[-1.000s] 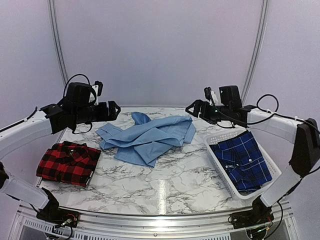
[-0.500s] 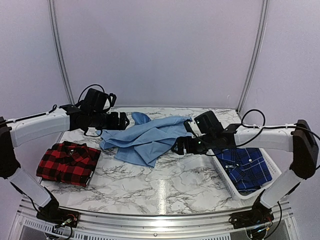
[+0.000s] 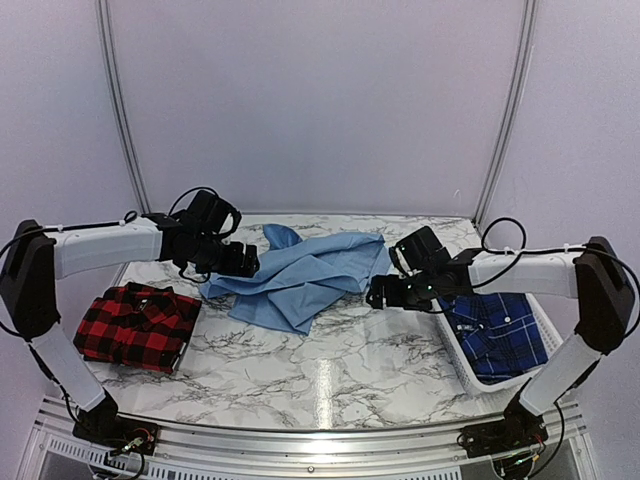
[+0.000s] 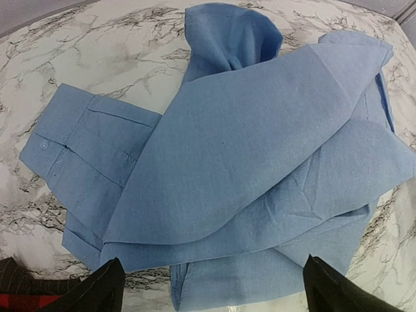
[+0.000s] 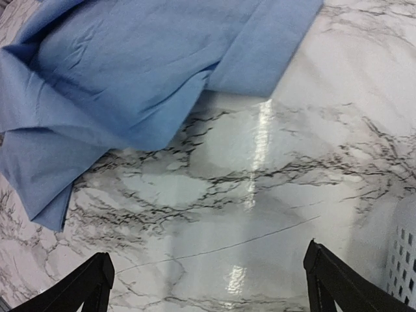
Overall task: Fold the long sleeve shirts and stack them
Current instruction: Move the bin to the corner of the board, then pick up the crumpled shirt from the center of the board.
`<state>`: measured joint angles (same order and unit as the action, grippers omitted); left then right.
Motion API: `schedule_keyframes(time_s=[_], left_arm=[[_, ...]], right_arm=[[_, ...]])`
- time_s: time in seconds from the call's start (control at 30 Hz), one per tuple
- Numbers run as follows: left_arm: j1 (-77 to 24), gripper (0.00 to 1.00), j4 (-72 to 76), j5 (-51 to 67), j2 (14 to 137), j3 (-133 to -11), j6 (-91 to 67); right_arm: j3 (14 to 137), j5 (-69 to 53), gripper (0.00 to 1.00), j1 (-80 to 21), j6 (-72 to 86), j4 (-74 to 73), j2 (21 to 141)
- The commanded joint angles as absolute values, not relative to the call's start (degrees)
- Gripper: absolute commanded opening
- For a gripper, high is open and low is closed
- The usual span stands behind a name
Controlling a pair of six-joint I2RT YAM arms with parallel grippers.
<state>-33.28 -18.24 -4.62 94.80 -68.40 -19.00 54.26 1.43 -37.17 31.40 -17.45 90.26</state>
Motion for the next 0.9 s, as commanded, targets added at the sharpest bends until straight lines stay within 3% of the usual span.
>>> schedule_keyframes(time_s=[0.0,0.2,0.6,0.73,0.87], left_arm=[[-32.72,0.99,-21.03,-6.21,96.78,-68.14,-17.65],[-32.23,0.99,-21.04,-7.11,99.95,-68.71,-17.27],[-30.68,0.99,-19.94,-5.88,106.89,-74.2,-16.39],[-30.67,0.94,-19.43,-4.6,107.4,-74.62,-16.27],[-30.67,0.82,-18.67,-2.66,108.11,-74.96,-15.75]], right_arm=[[53.95,8.24,0.99,-32.31,29.85,-20.61,90.5],[56.47,10.62,0.98,-31.13,27.81,-20.55,89.88],[72.7,11.63,0.99,-44.86,21.96,-15.11,101.33],[79.77,14.1,0.98,-48.73,20.72,-15.3,107.1],[86.07,16.28,0.98,-50.17,19.61,-15.88,113.04]])
